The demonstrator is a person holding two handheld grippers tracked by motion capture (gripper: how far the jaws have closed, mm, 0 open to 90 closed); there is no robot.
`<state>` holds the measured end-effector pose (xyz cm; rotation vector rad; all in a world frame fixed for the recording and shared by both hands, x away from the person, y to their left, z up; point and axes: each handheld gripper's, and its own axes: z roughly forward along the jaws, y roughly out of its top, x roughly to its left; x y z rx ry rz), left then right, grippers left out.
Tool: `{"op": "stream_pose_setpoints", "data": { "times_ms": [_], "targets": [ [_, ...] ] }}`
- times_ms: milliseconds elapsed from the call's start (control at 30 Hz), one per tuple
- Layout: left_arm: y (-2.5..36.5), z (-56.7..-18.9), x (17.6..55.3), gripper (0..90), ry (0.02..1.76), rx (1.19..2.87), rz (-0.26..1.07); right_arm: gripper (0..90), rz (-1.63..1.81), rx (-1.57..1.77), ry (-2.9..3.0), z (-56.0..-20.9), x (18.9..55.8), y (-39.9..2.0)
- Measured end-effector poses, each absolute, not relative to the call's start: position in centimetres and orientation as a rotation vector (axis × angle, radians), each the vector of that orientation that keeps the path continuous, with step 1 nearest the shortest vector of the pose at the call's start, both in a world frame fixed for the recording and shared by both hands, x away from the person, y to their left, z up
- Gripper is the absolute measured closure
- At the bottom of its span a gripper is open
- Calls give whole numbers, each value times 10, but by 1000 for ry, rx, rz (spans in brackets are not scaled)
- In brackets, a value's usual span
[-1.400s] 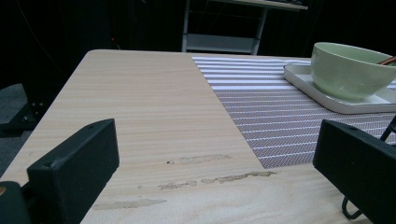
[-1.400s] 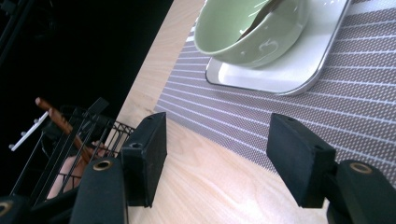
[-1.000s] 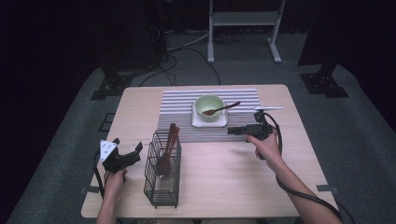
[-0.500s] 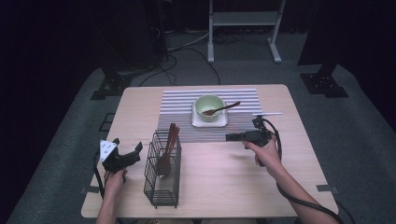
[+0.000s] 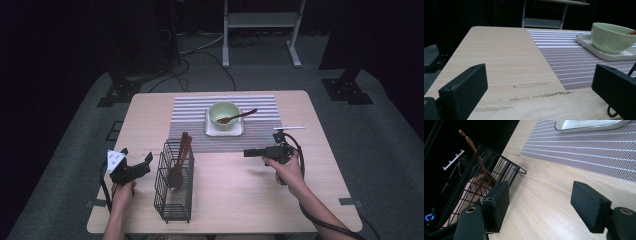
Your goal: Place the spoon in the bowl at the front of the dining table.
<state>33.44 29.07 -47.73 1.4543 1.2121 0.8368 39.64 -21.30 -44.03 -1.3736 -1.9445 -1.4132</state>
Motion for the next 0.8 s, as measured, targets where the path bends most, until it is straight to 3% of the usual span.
{"op": "stream_pose_setpoints", "data": {
  "times_ms": [800],
  "targets": [
    [290, -477, 334, 0, 1214, 1453, 838, 287, -1430, -1314, -1928, -445, 362, -217]
  ]
}}
